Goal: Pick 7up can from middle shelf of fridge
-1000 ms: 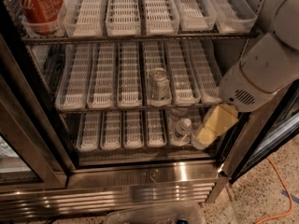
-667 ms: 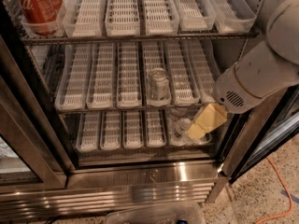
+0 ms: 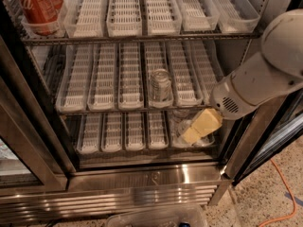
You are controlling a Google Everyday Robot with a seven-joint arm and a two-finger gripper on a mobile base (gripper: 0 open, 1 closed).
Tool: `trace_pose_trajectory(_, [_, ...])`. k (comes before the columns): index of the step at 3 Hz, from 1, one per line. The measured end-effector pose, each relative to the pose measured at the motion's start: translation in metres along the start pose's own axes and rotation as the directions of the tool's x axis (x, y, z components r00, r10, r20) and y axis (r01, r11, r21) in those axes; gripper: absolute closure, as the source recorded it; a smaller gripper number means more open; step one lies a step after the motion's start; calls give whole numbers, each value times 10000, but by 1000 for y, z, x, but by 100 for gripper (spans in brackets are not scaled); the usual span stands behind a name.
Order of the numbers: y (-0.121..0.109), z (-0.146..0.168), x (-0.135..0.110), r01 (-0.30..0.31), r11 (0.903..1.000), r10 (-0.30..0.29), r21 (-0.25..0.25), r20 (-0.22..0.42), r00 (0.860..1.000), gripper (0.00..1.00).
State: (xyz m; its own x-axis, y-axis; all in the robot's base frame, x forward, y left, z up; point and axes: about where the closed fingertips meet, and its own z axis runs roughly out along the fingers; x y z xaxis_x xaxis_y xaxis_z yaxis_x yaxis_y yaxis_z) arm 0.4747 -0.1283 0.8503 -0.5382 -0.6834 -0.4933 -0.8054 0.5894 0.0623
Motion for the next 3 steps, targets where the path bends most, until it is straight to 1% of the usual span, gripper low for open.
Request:
trace_pose_trajectory(1, [-11,44,-7,-1354,9869,1446,-874,1085,9835,0])
trace_pose_trajectory(2, [-28,66,-46,-1892,9729,2177,-1333,2504,9433,0])
trace_pose_trajectory(3, [-25,64,-44,-1893,9728,2178,-1332,2508,9432,0])
